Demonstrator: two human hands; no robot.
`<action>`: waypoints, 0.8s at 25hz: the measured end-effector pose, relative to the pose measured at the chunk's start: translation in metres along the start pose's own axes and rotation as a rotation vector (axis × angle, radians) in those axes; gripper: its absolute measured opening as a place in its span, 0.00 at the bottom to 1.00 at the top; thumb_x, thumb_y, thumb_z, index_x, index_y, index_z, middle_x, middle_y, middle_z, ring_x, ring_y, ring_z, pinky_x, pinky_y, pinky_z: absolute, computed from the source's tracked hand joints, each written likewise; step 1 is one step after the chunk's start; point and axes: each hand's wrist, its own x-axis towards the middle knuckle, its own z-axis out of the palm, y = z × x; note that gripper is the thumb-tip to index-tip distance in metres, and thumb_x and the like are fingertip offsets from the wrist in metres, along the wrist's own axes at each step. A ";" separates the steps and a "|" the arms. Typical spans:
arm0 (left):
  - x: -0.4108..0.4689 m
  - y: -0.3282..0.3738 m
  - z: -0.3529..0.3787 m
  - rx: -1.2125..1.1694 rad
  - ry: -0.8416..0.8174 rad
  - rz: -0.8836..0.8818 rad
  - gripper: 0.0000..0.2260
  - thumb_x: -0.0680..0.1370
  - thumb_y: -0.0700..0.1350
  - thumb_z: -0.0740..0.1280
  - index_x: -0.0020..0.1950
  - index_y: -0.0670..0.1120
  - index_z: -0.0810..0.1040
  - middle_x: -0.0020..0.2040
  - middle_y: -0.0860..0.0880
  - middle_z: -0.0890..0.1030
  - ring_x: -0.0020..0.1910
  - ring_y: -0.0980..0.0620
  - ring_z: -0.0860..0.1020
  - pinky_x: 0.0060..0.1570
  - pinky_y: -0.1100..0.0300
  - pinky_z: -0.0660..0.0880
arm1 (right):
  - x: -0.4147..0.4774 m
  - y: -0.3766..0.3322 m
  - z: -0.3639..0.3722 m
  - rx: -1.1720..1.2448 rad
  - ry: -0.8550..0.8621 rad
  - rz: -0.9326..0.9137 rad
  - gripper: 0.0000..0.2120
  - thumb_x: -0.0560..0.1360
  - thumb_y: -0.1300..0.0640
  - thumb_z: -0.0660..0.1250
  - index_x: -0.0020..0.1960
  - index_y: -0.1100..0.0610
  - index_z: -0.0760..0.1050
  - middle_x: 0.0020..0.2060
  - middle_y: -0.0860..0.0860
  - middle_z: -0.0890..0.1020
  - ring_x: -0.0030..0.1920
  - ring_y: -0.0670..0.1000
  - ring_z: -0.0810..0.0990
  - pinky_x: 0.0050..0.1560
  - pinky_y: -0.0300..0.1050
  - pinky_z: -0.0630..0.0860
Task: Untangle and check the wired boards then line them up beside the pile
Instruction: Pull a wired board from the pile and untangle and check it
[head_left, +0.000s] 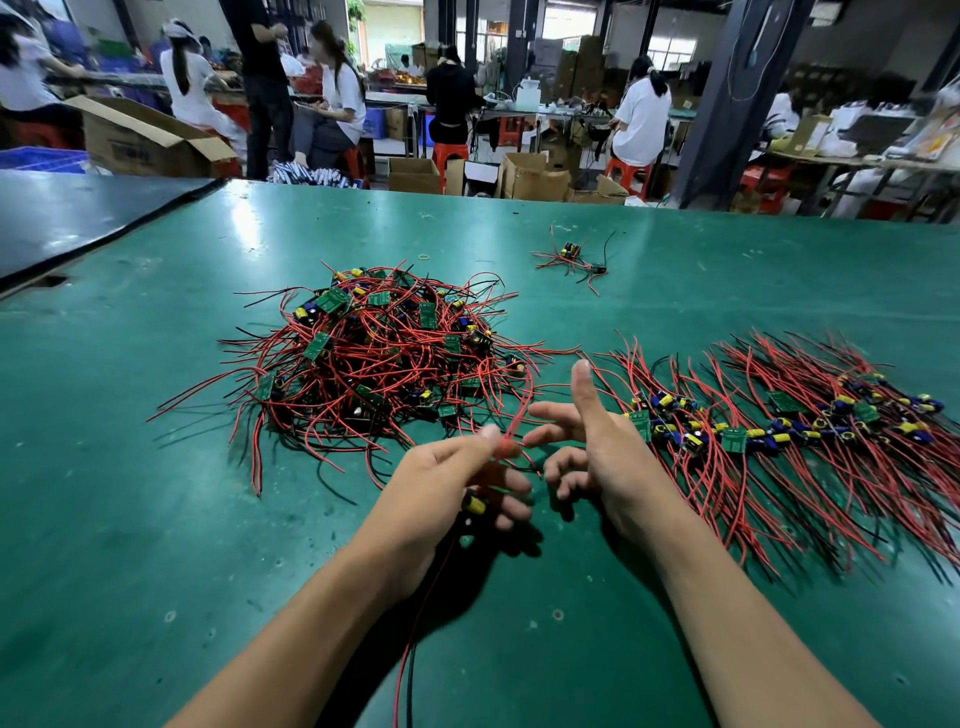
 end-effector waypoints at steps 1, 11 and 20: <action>0.002 0.002 0.000 -0.071 0.008 -0.027 0.20 0.81 0.55 0.59 0.56 0.38 0.78 0.41 0.41 0.84 0.34 0.46 0.83 0.34 0.58 0.79 | 0.000 -0.001 0.001 0.000 -0.003 0.000 0.40 0.66 0.23 0.57 0.55 0.57 0.81 0.38 0.52 0.85 0.25 0.49 0.76 0.22 0.38 0.71; 0.004 0.013 -0.008 -0.468 -0.028 -0.029 0.34 0.79 0.67 0.50 0.73 0.43 0.67 0.63 0.40 0.79 0.58 0.43 0.81 0.52 0.47 0.80 | -0.013 0.007 0.019 -0.218 -0.019 -0.135 0.30 0.58 0.31 0.75 0.49 0.52 0.76 0.37 0.50 0.80 0.28 0.48 0.78 0.27 0.43 0.74; 0.011 0.008 -0.019 -0.544 0.015 0.056 0.37 0.72 0.69 0.57 0.73 0.45 0.68 0.67 0.39 0.74 0.66 0.44 0.76 0.62 0.48 0.74 | -0.024 0.005 0.037 -0.406 -0.065 -0.252 0.09 0.71 0.57 0.77 0.48 0.52 0.79 0.41 0.49 0.85 0.37 0.47 0.81 0.45 0.47 0.80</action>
